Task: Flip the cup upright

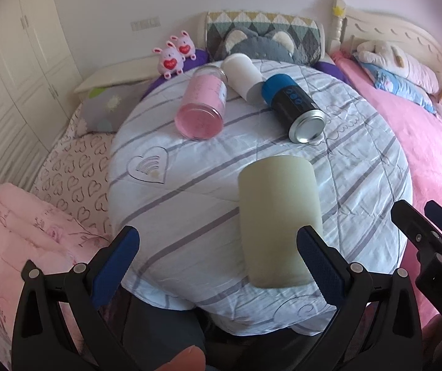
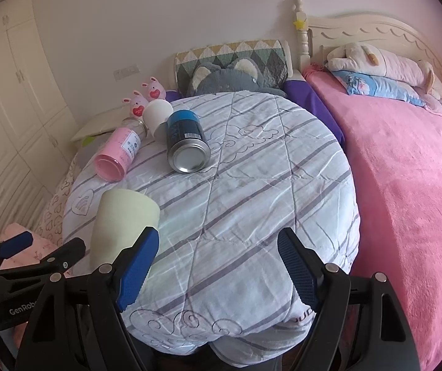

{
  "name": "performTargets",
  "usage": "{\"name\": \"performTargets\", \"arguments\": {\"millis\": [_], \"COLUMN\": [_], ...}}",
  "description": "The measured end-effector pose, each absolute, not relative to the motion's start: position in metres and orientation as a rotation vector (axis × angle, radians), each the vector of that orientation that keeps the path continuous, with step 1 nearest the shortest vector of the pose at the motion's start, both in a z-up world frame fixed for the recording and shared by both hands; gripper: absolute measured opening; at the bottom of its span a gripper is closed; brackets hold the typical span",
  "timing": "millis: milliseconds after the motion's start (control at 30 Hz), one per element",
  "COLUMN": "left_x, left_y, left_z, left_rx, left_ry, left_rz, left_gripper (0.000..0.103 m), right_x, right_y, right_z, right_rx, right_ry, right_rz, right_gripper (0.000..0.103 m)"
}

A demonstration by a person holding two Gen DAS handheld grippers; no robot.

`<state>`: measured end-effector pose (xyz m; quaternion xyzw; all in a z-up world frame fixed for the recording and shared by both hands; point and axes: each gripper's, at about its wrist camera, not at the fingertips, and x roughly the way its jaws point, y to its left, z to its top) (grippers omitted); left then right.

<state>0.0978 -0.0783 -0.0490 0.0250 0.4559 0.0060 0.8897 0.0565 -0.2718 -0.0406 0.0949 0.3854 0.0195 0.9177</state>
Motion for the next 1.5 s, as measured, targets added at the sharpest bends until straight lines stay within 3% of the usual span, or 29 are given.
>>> {"name": "performTargets", "arguments": {"millis": [733, 867, 967, 1233, 1333, 1500], "left_x": [0.149, 0.154, 0.156, 0.162, 0.160, 0.160], "left_y": [-0.106, -0.107, -0.110, -0.114, -0.114, -0.104], "left_z": [-0.091, -0.095, -0.093, -0.091, -0.088, -0.096], "left_rx": [-0.094, -0.118, -0.085, 0.071, 0.095, -0.042], "left_ry": [1.096, 1.102, 1.096, 1.107, 1.102, 1.145], "left_rz": [-0.154, -0.199, -0.216, -0.301, -0.232, -0.152], "left_gripper": [0.102, 0.090, 0.088, 0.089, 0.098, 0.100], "right_x": [0.096, 0.099, 0.099, 0.101, 0.102, 0.106], "right_y": [-0.301, -0.303, -0.303, -0.302, -0.299, -0.294], "right_z": [-0.057, -0.059, -0.059, -0.061, -0.061, -0.062], "right_rx": [0.206, 0.206, 0.207, 0.210, 0.212, 0.205], "right_ry": [0.856, 0.863, 0.866, 0.876, 0.877, 0.880], "right_rz": [0.000, -0.010, -0.017, -0.025, -0.020, 0.002], "right_gripper": [0.080, 0.080, 0.080, 0.080, 0.080, 0.080]}}
